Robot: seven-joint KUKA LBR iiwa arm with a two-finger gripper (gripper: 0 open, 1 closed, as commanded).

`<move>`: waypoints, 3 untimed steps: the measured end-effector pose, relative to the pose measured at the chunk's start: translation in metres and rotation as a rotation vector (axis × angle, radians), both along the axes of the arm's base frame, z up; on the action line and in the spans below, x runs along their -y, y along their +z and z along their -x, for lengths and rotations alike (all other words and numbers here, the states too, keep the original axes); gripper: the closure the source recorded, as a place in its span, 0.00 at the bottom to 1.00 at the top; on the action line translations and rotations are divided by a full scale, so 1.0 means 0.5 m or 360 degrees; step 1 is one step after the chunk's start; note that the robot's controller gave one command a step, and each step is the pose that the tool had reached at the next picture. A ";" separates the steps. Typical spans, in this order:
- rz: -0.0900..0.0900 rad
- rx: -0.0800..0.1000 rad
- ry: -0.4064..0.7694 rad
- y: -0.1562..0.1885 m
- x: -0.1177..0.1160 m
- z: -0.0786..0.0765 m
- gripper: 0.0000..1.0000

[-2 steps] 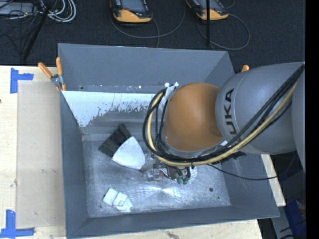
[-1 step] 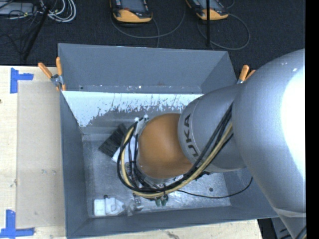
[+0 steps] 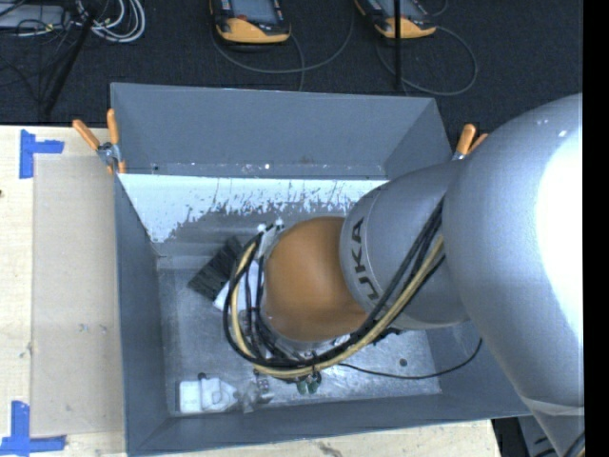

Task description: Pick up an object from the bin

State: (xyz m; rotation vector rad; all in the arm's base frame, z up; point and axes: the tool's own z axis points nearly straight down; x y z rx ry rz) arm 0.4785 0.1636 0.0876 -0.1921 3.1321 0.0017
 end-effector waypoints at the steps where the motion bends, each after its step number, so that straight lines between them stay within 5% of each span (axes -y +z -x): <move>1: 0.0003 -0.0014 0.0290 -0.025 -0.137 0.007 1.00; 2: 0.0002 -0.0014 0.0288 -0.025 -0.137 0.007 1.00; 3: 0.0006 -0.0015 0.0274 0.092 -0.141 0.002 0.00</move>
Offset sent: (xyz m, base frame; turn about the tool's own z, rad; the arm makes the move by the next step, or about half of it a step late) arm 0.0000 0.0000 0.0000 0.0000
